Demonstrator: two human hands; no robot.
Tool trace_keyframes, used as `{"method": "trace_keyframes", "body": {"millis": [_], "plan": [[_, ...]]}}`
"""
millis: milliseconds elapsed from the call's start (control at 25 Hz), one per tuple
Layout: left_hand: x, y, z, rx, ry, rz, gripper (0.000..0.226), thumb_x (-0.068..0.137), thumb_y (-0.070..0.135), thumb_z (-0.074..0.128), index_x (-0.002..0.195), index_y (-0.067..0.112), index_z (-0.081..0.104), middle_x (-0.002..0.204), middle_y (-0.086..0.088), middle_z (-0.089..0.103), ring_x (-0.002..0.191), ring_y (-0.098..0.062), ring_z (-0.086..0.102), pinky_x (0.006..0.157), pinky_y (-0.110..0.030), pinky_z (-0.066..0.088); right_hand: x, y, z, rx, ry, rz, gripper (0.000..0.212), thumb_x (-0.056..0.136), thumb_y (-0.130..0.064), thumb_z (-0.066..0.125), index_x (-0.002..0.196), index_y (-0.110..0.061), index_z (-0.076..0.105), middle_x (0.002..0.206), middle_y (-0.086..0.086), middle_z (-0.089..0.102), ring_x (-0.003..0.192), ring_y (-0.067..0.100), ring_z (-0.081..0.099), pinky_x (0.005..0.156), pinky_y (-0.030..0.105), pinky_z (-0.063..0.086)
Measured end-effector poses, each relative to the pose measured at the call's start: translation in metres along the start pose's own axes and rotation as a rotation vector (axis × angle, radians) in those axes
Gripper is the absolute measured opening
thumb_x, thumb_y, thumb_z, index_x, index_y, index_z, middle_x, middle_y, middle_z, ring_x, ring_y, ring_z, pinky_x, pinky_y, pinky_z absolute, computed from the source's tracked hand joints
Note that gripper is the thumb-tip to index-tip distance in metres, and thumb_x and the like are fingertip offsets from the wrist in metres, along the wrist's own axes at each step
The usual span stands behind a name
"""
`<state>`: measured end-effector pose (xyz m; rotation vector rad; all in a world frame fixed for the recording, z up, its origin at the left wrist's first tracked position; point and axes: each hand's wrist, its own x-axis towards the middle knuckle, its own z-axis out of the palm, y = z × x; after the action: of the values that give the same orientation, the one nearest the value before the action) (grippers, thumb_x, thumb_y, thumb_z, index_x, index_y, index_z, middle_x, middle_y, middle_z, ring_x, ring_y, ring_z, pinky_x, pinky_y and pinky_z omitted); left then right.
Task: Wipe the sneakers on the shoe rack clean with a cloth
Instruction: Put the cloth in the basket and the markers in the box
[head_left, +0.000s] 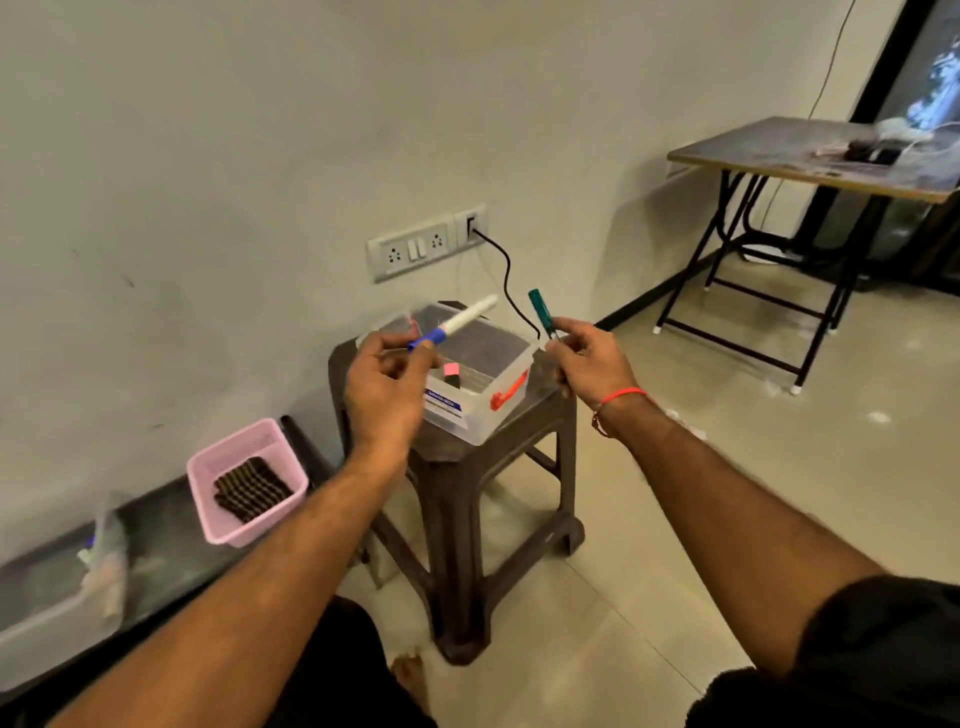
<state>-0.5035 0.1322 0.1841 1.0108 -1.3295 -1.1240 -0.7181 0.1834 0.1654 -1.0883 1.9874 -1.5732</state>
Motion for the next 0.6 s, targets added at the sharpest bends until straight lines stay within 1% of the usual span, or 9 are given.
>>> {"method": "trace_keyframes", "body": {"millis": [80, 120, 200, 240, 320, 360, 440, 520, 600], "plan": [[0.024, -0.007, -0.015, 0.093, 0.093, -0.002, 0.012, 0.093, 0.024, 0.073, 0.101, 0.023, 0.064, 0.084, 0.005, 0.077, 0.072, -0.009, 0.073, 0.055, -0.018, 0.051, 0.003, -0.013, 0.019, -0.181, -0.076, -0.043, 0.037, 0.098, -0.014, 0.06, 0.135, -0.018, 0.059, 0.096, 0.005, 0.066, 0.07, 0.013, 0.061, 0.058, 0.018, 0.049], [0.033, -0.014, -0.019, 0.173, 0.107, 0.009, 0.015, 0.092, 0.025, 0.074, 0.104, 0.022, 0.065, 0.085, 0.005, 0.075, 0.073, -0.009, 0.072, 0.053, -0.014, 0.049, 0.004, -0.018, 0.027, -0.244, -0.097, -0.057, 0.033, 0.099, -0.014, 0.061, 0.131, -0.019, 0.06, 0.1, 0.006, 0.066, 0.075, 0.012, 0.06, 0.061, 0.016, 0.047], [0.047, -0.029, -0.024, 0.303, 0.109, 0.058, 0.02, 0.092, 0.024, 0.075, 0.108, 0.014, 0.068, 0.083, 0.005, 0.069, 0.069, -0.002, 0.065, 0.049, -0.004, 0.043, 0.009, -0.025, 0.043, -0.327, -0.124, -0.085, 0.021, 0.098, -0.015, 0.062, 0.119, -0.019, 0.061, 0.106, 0.008, 0.066, 0.082, 0.011, 0.06, 0.058, 0.012, 0.041], [0.054, -0.037, -0.024, 0.34, 0.099, 0.086, 0.023, 0.091, 0.024, 0.076, 0.109, 0.01, 0.069, 0.083, 0.005, 0.067, 0.067, 0.002, 0.061, 0.05, -0.001, 0.042, 0.014, -0.027, 0.051, -0.366, -0.138, -0.097, 0.018, 0.098, -0.014, 0.062, 0.115, -0.018, 0.061, 0.111, 0.011, 0.066, 0.09, 0.016, 0.063, 0.059, 0.012, 0.043], [0.067, -0.052, -0.022, 0.401, 0.049, 0.12, 0.027, 0.09, 0.027, 0.077, 0.108, 0.009, 0.07, 0.084, 0.006, 0.067, 0.068, 0.004, 0.062, 0.056, 0.0, 0.047, 0.026, -0.032, 0.065, -0.465, -0.193, -0.1, 0.02, 0.097, -0.008, 0.061, 0.114, -0.016, 0.062, 0.125, 0.015, 0.064, 0.108, 0.029, 0.064, 0.075, 0.023, 0.056], [0.072, -0.058, -0.02, 0.43, 0.019, 0.13, 0.027, 0.089, 0.03, 0.078, 0.106, 0.01, 0.071, 0.085, 0.006, 0.069, 0.07, 0.001, 0.064, 0.061, -0.006, 0.053, 0.031, -0.034, 0.07, -0.525, -0.239, -0.092, 0.024, 0.095, -0.003, 0.06, 0.116, -0.015, 0.063, 0.129, 0.016, 0.062, 0.114, 0.032, 0.062, 0.087, 0.031, 0.058], [0.083, -0.068, -0.012, 0.527, -0.016, 0.156, 0.031, 0.085, 0.038, 0.079, 0.104, 0.014, 0.071, 0.089, 0.002, 0.072, 0.077, -0.01, 0.069, 0.073, -0.03, 0.064, 0.041, -0.037, 0.08, -0.641, -0.325, -0.083, 0.03, 0.093, 0.002, 0.06, 0.119, -0.012, 0.064, 0.135, 0.016, 0.059, 0.121, 0.034, 0.058, 0.1, 0.039, 0.054], [0.092, -0.073, -0.002, 0.71, -0.021, 0.189, 0.037, 0.08, 0.05, 0.079, 0.1, 0.02, 0.072, 0.091, 0.0, 0.073, 0.086, -0.019, 0.07, 0.079, -0.045, 0.062, 0.048, -0.037, 0.091, -0.74, -0.387, -0.086, 0.031, 0.092, 0.001, 0.062, 0.121, -0.01, 0.066, 0.133, 0.016, 0.06, 0.119, 0.033, 0.059, 0.102, 0.039, 0.051], [0.099, -0.074, 0.008, 0.899, -0.027, 0.204, 0.04, 0.076, 0.061, 0.078, 0.096, 0.027, 0.071, 0.091, 0.001, 0.073, 0.093, -0.022, 0.068, 0.088, -0.048, 0.056, 0.052, -0.036, 0.101, -0.81, -0.446, -0.077, 0.032, 0.091, 0.0, 0.064, 0.123, -0.008, 0.066, 0.126, 0.015, 0.064, 0.114, 0.03, 0.061, 0.1, 0.038, 0.052]]}}
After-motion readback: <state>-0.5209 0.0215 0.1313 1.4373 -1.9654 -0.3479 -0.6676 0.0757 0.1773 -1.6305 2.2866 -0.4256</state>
